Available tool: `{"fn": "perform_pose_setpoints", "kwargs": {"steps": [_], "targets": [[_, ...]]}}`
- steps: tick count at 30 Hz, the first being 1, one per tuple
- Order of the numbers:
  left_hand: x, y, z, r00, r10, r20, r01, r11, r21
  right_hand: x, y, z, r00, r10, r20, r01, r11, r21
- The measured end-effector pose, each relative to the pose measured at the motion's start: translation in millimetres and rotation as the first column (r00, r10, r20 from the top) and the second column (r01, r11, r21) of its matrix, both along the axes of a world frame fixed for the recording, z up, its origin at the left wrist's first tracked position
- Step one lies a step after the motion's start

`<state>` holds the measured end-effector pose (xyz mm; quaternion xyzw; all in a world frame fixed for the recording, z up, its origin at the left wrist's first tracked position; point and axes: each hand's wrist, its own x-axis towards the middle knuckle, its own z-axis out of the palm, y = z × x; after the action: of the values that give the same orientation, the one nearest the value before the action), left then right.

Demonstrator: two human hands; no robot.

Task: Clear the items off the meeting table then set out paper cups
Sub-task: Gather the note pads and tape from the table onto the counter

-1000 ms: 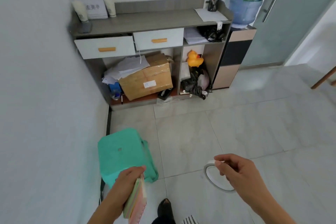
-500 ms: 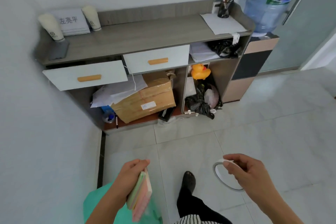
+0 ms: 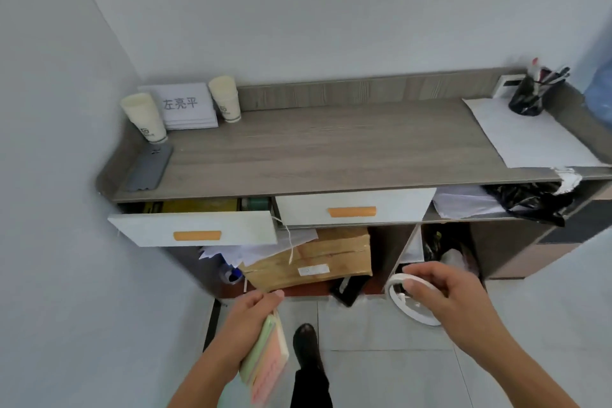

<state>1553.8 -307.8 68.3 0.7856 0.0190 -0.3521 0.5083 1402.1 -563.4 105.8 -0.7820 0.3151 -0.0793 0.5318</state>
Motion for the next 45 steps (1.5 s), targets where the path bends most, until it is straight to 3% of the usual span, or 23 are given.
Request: {"fn": "perform_pose_setpoints", "kwargs": {"steps": [9, 16, 20, 27, 31, 35, 37, 39, 40, 42, 45], "targets": [[249, -119, 27, 0.915, -0.175, 0.364, 0.146, 0.984, 0.106, 151, -49, 8, 0.985, -0.163, 0.057, 0.156, 0.981, 0.113], [382, -231, 20, 0.650, -0.497, 0.575, 0.178, 0.835, 0.521, 226, -86, 13, 0.978, -0.210, 0.017, 0.203, 0.964, 0.173], [423, -279, -2, 0.472, -0.669, 0.574, 0.169, 0.708, 0.686, 253, -123, 12, 0.979, -0.202, 0.001, 0.196, 0.952, 0.234], [453, -307, -29, 0.376, -0.774, 0.510, 0.233, 0.612, 0.756, 332, -197, 3, 0.979, -0.202, 0.025, 0.173, 0.891, 0.419], [441, -281, -28, 0.287, -0.740, 0.608, 0.223, 0.669, 0.709, 400, -224, -19, 0.973, -0.231, 0.006, 0.183, 0.786, 0.591], [417, -242, -43, 0.287, -0.821, 0.493, 0.318, 0.568, 0.759, 482, -228, -43, 0.965, -0.260, -0.025, 0.210, 0.717, 0.664], [410, -232, -51, 0.301, -0.806, 0.510, 0.311, 0.589, 0.746, 510, -221, -57, 0.975, -0.219, -0.029, 0.195, 0.795, 0.574], [409, -230, -55, 0.297, -0.764, 0.573, 0.287, 0.644, 0.709, 516, -213, -64, 0.997, -0.064, -0.044, 0.071, 0.977, 0.201], [411, -231, -57, 0.285, -0.745, 0.603, 0.278, 0.667, 0.692, 511, -210, -65, 0.996, 0.029, -0.083, -0.032, 0.999, -0.035], [418, -237, -60, 0.261, -0.714, 0.650, 0.277, 0.701, 0.658, 494, -205, -66, 0.975, 0.175, -0.133, -0.208, 0.930, -0.303], [432, -249, -63, 0.275, -0.666, 0.693, 0.311, 0.744, 0.592, 480, -201, -79, 0.909, 0.317, -0.272, -0.411, 0.795, -0.446]]}}
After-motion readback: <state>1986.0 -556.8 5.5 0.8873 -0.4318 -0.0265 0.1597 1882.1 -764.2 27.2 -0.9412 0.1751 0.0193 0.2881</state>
